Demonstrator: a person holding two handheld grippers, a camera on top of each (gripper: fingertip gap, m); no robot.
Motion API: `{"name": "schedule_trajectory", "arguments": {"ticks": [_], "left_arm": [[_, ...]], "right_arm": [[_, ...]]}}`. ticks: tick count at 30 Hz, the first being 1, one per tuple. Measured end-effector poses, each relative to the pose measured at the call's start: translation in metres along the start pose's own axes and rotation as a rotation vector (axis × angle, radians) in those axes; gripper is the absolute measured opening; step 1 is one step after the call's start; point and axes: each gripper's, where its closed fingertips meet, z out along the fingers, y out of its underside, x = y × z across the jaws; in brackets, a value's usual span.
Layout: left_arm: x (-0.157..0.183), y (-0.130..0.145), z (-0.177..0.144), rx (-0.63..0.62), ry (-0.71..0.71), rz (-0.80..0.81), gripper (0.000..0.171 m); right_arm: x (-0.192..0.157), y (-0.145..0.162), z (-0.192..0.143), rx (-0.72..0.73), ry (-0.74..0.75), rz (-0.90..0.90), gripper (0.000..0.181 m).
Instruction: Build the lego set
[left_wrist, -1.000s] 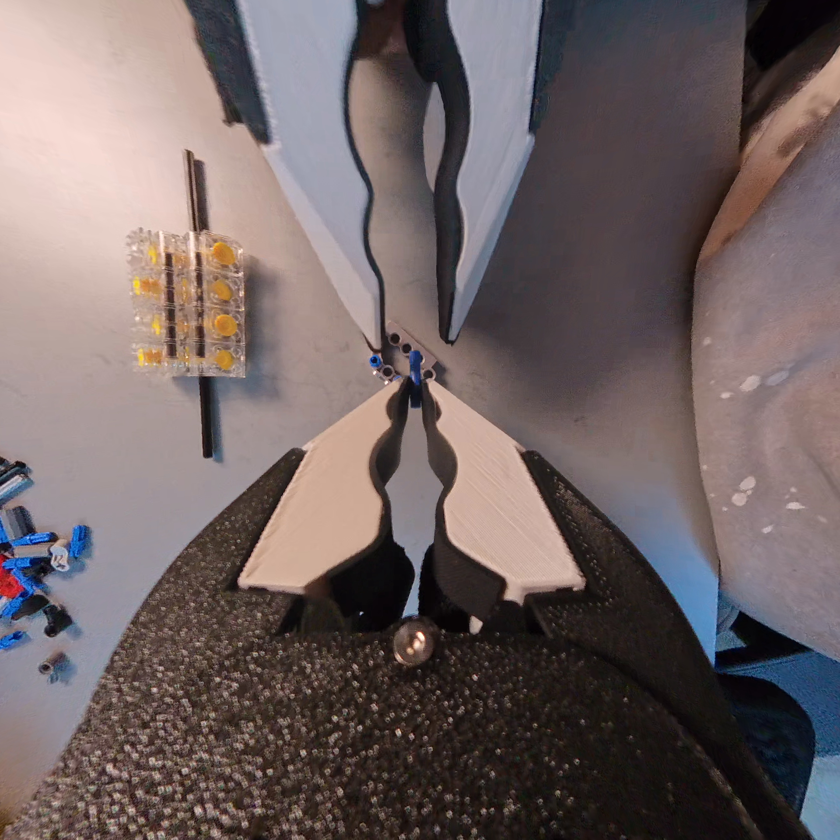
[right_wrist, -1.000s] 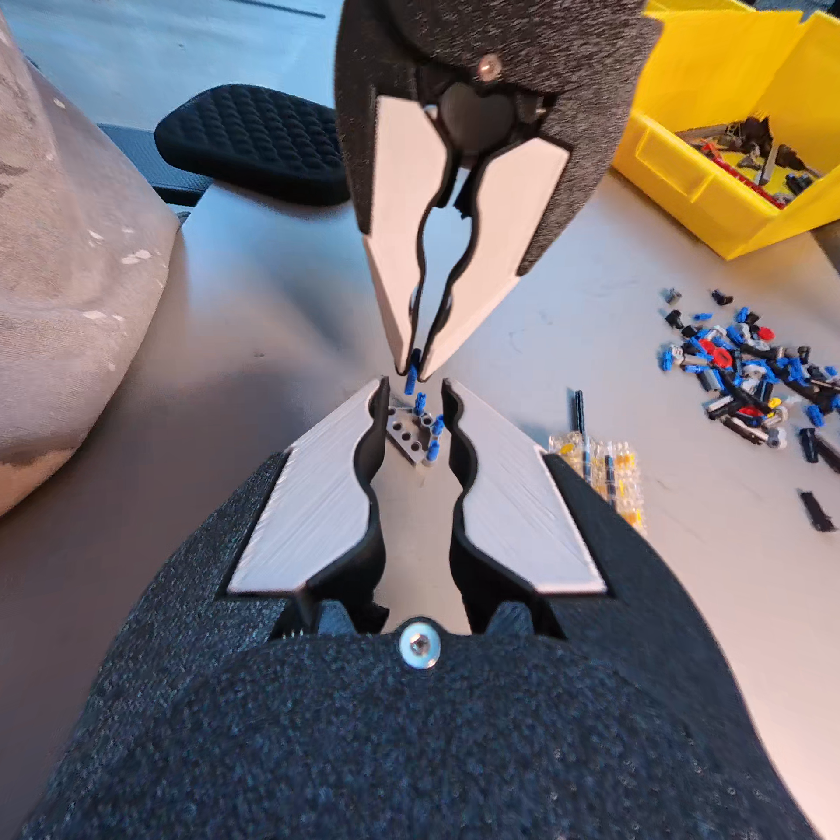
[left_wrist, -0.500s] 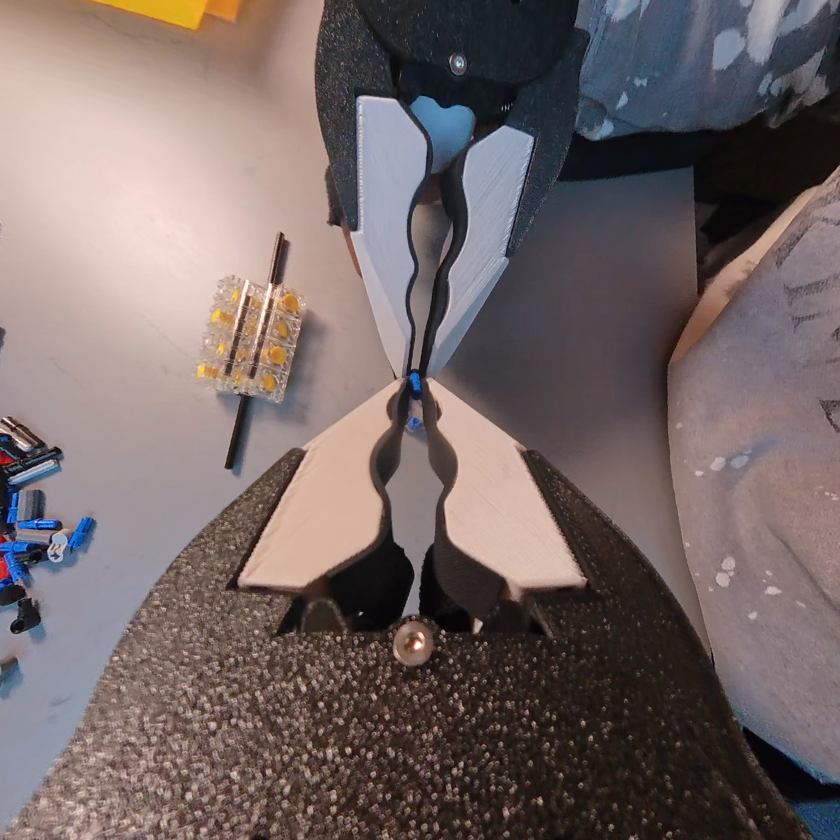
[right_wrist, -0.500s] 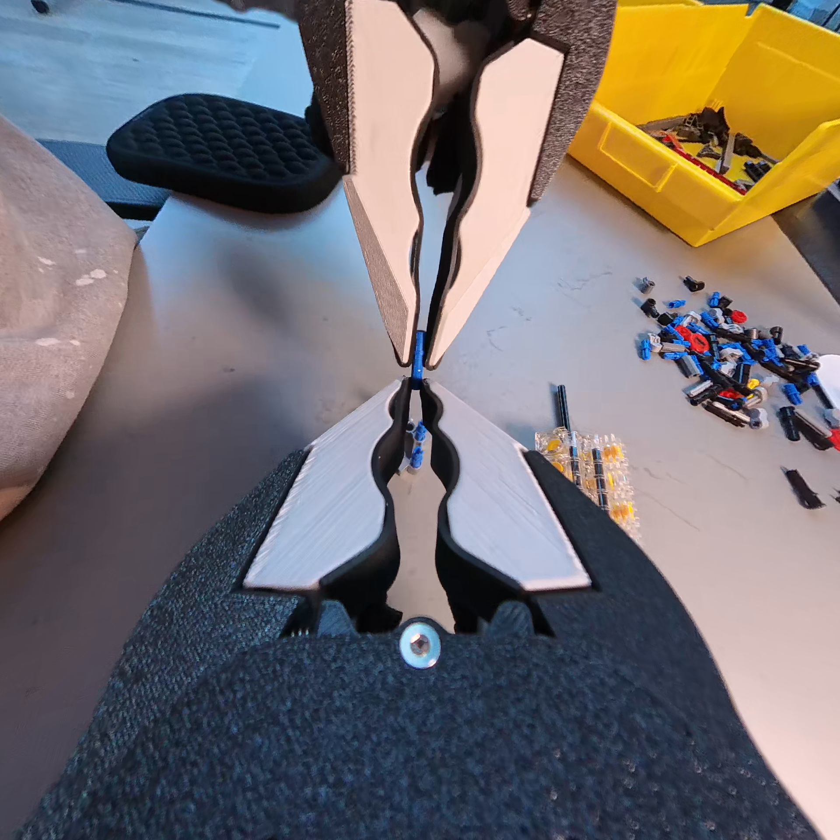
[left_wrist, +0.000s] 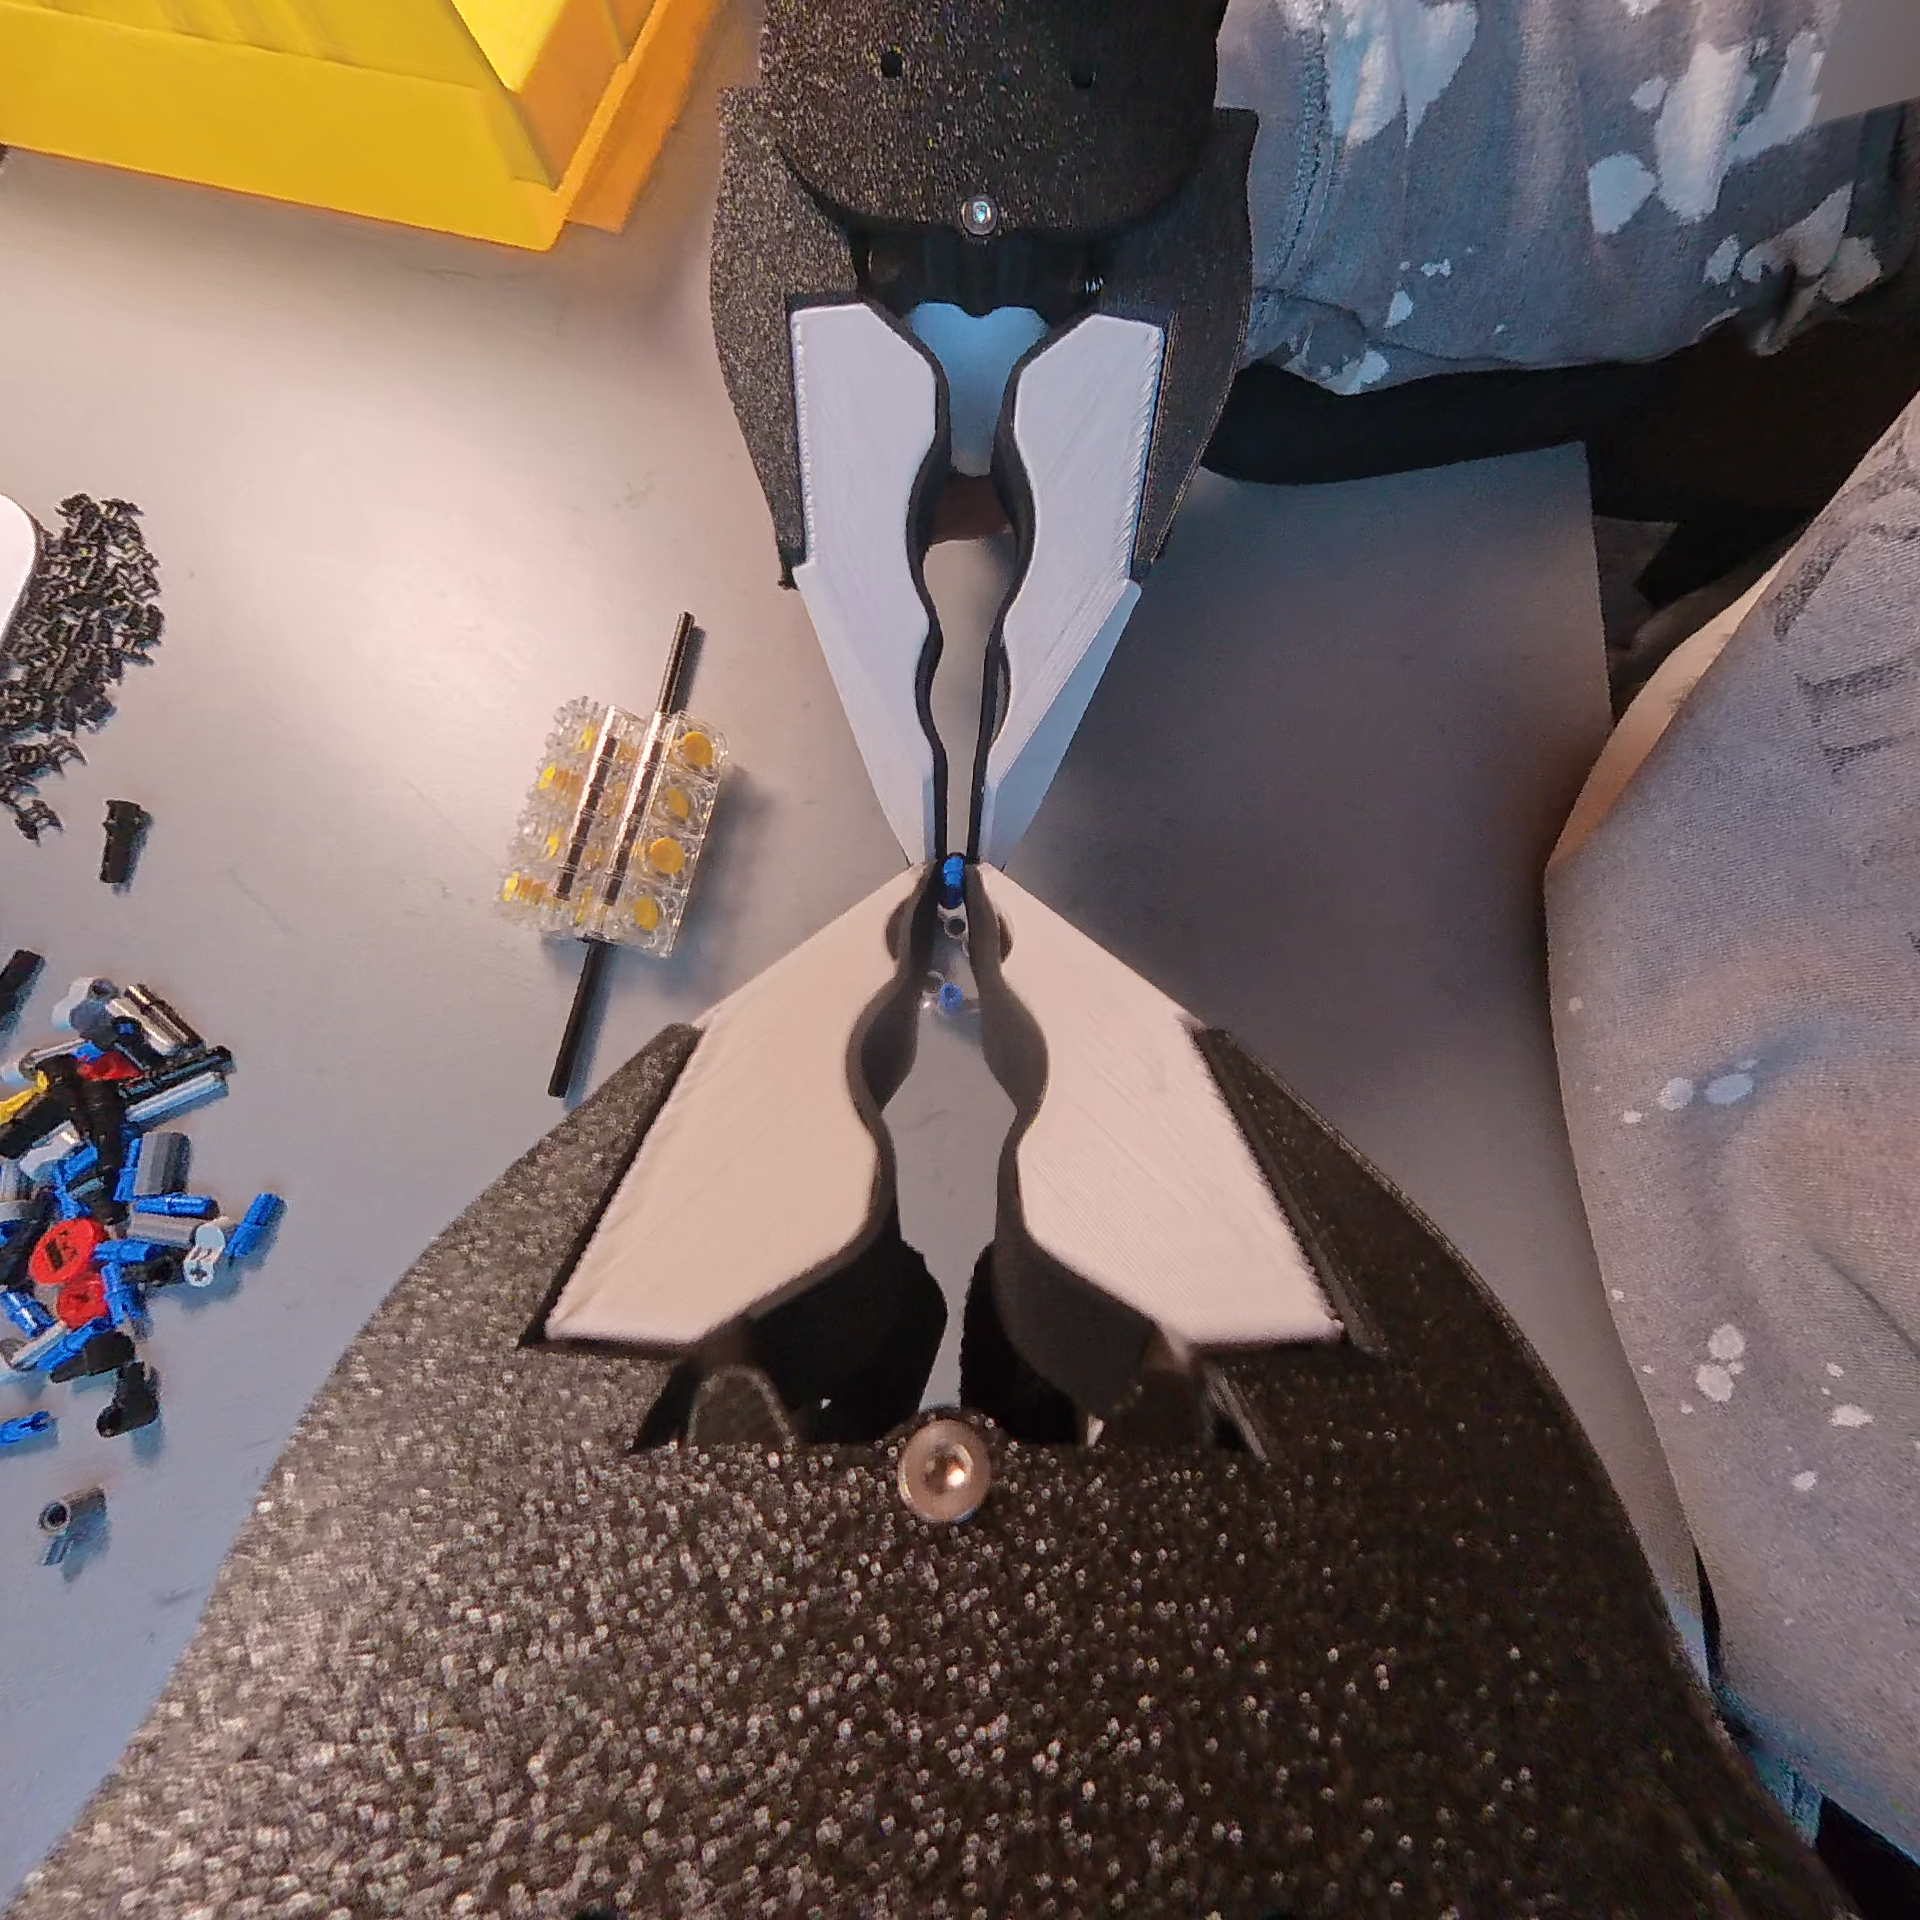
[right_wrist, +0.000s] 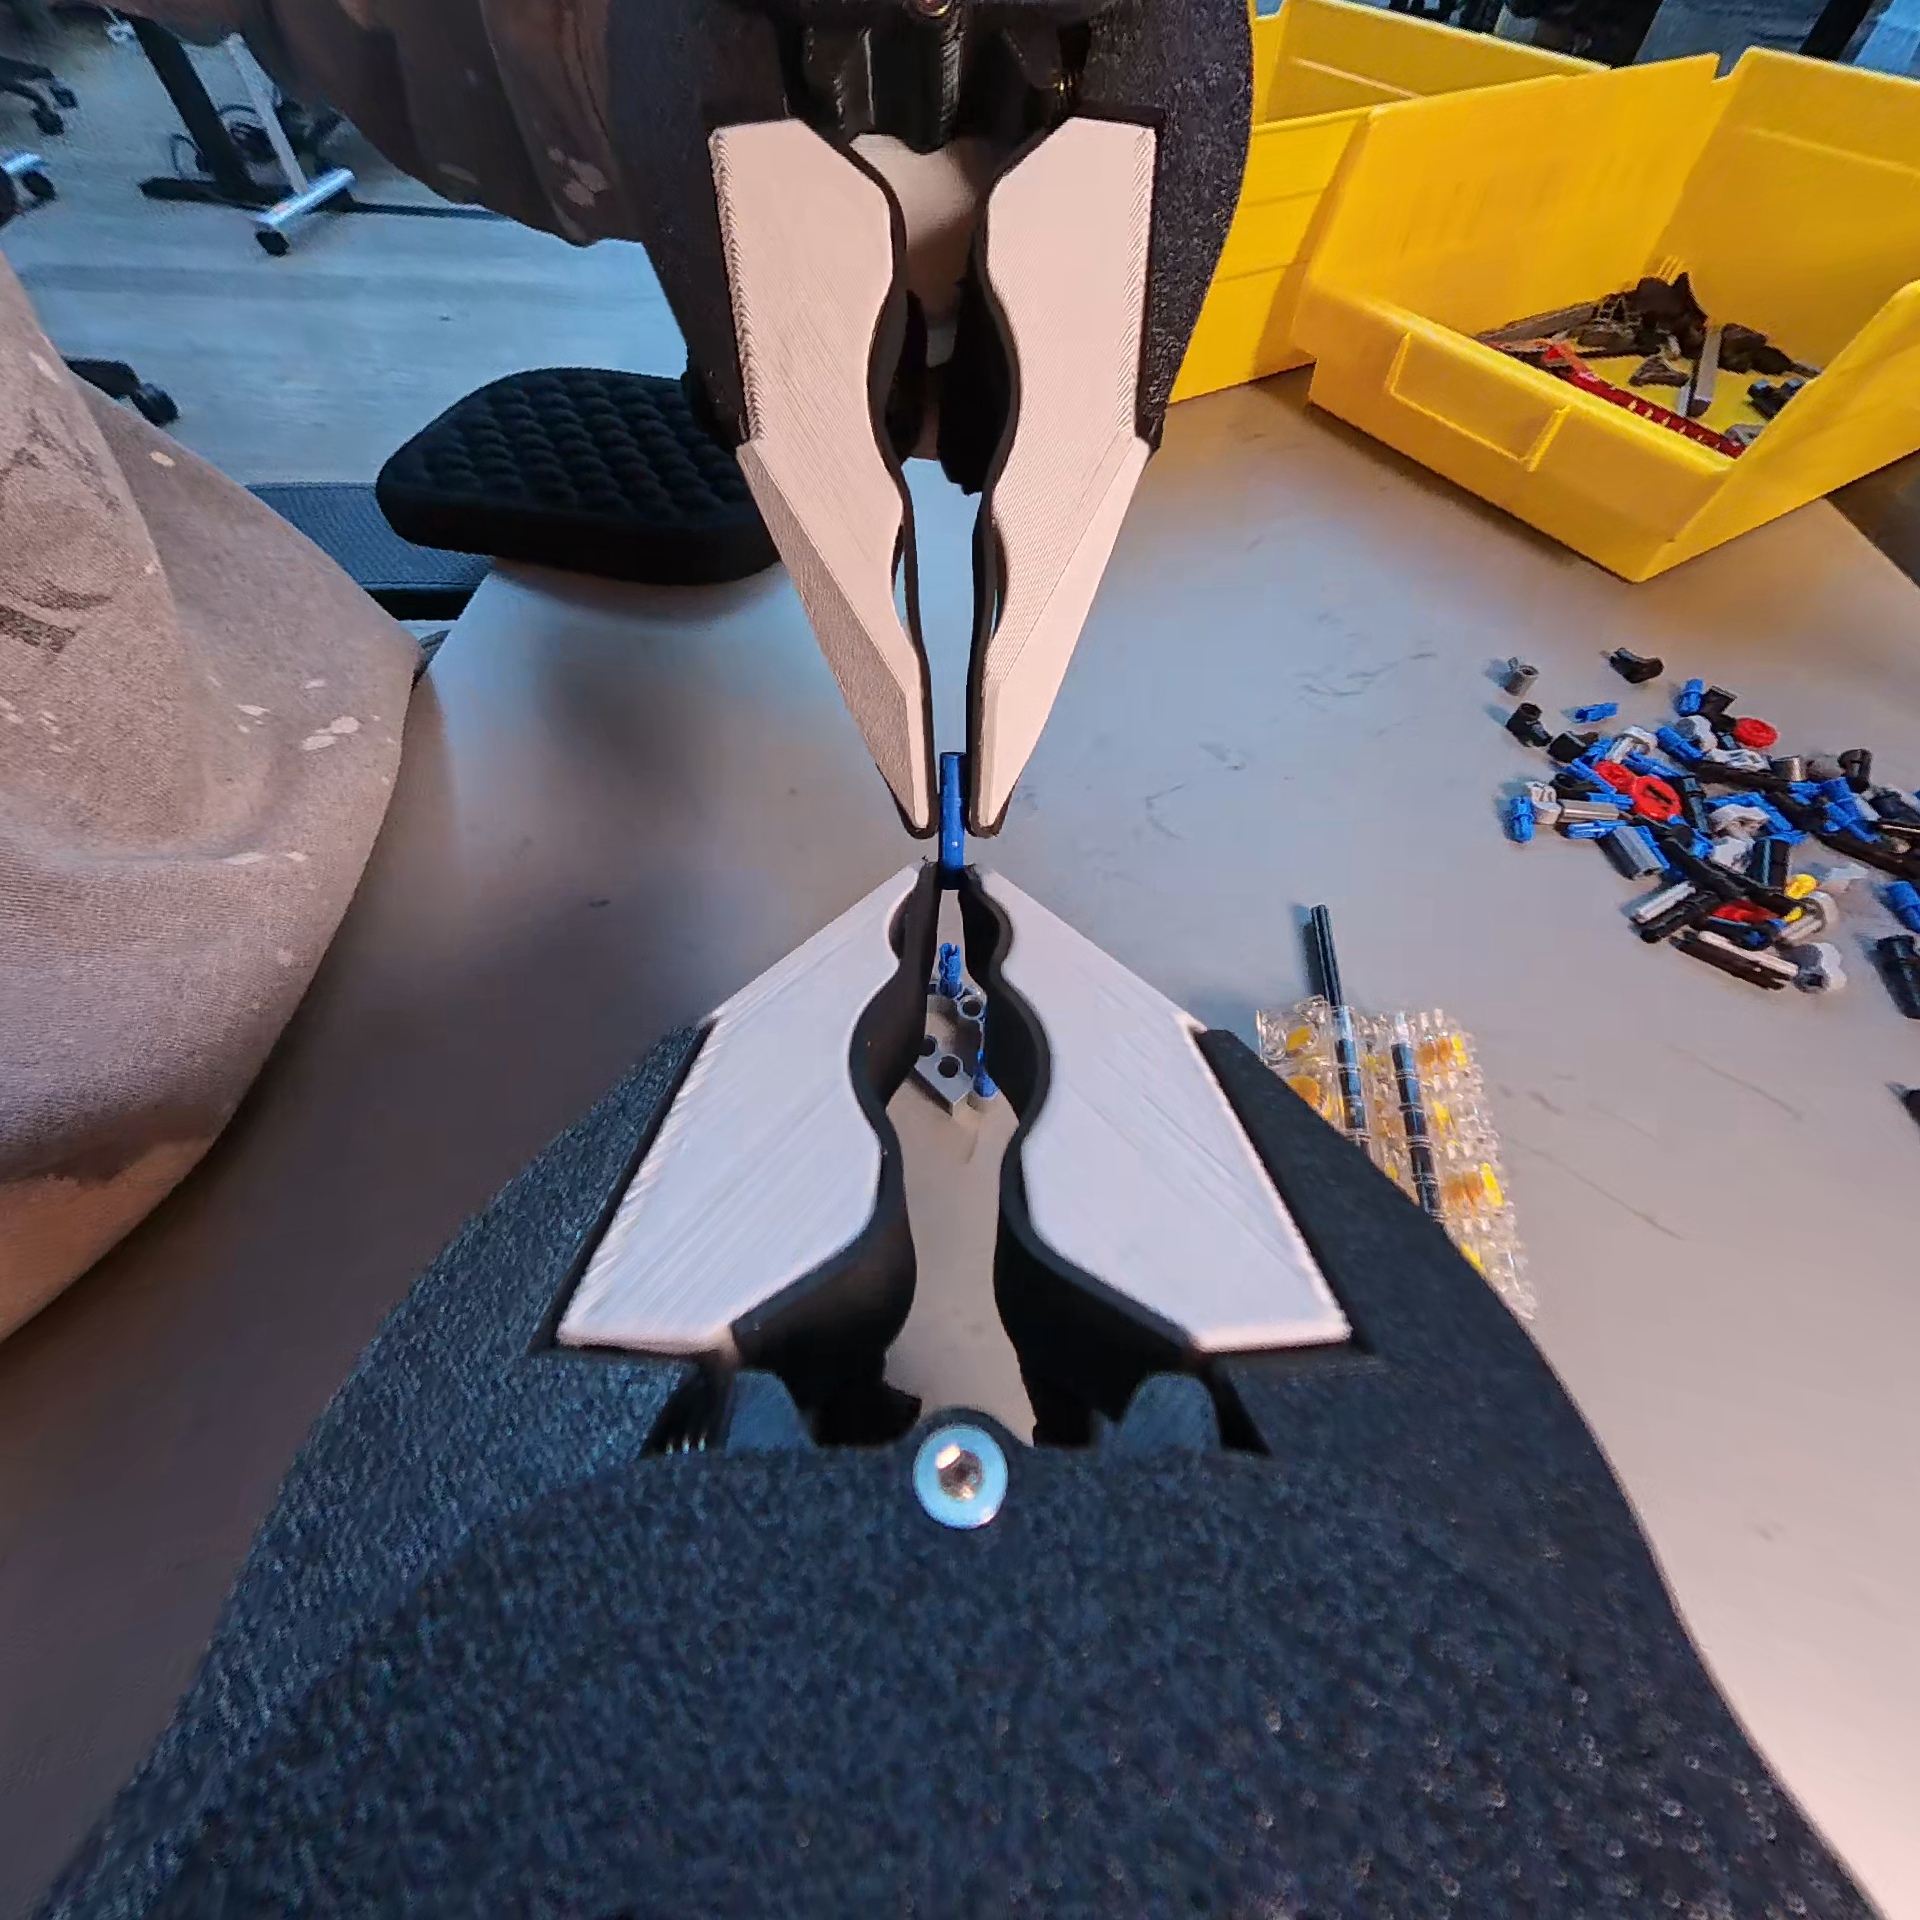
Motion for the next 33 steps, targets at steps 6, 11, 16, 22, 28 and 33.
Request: {"name": "schedule_trajectory", "arguments": {"ticks": [6, 11, 16, 22, 28, 33], "left_arm": [[0.003, 0.007, 0.006, -0.064, 0.003, 0.042, 0.003], [0.006, 0.026, 0.009, -0.205, 0.025, 0.088, 0.003], [0.014, 0.046, 0.020, -0.343, 0.071, 0.167, 0.003], [0.016, 0.056, 0.031, -0.463, 0.091, 0.267, 0.003], [0.017, 0.059, 0.032, -0.540, 0.112, 0.340, 0.003], [0.016, 0.057, 0.033, -0.588, 0.113, 0.410, 0.003]], "right_arm": [[-0.003, 0.008, 0.001, -0.038, -0.024, 0.006, 0.002], [-0.001, 0.026, 0.002, -0.139, -0.010, -0.057, 0.045], [0.000, 0.047, 0.016, -0.276, -0.041, -0.107, 0.062], [-0.003, 0.060, 0.023, -0.350, -0.045, -0.136, 0.039], [-0.005, 0.061, 0.023, -0.350, -0.050, -0.136, 0.030], [-0.005, 0.061, 0.023, -0.349, -0.051, -0.125, 0.030]]}}
